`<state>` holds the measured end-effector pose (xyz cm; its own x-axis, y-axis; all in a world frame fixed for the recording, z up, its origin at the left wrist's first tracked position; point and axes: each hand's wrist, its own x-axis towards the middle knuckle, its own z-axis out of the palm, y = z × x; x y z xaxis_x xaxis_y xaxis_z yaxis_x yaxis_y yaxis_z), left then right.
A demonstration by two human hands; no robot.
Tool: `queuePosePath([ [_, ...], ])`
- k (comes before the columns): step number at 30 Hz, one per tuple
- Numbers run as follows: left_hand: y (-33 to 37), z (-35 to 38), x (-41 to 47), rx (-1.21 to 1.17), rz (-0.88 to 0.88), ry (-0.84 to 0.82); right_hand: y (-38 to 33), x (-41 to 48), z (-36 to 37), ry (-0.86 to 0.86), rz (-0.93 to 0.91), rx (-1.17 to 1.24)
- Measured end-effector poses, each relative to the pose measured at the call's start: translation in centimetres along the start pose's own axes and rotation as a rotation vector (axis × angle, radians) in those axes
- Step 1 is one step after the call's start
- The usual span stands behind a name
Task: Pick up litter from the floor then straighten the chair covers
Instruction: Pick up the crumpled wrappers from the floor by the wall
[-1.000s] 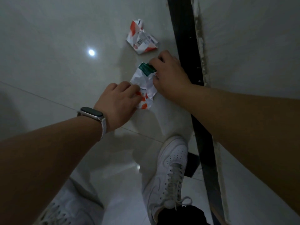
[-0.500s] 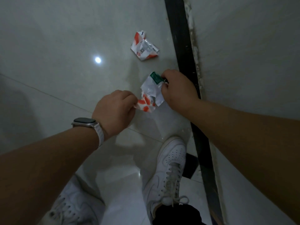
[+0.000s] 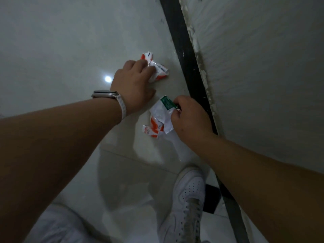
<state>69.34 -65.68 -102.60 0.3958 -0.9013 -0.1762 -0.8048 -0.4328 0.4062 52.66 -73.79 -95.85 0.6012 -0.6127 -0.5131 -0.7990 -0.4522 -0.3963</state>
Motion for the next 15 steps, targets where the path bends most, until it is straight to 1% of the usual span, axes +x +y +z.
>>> queuePosePath([
  [4, -0.6, 0.1, 0.6, 0.036, 0.052, 0.022, -0.3, 0.0, -0.1, 0.010, 0.026, 0.030],
  [10, -2.0, -0.1, 0.3, -0.065, 0.092, 0.044, -0.9, 0.2, 0.0, 0.018, 0.032, 0.077],
  [12, -2.2, -0.5, 0.1, -0.127, 0.067, 0.053, -1.1, 0.5, -0.1, 0.017, 0.033, 0.077],
  [15, -2.2, -1.2, -0.6, -0.221, -0.057, 0.095, -1.1, 0.8, -0.4, 0.038, 0.028, 0.068],
])
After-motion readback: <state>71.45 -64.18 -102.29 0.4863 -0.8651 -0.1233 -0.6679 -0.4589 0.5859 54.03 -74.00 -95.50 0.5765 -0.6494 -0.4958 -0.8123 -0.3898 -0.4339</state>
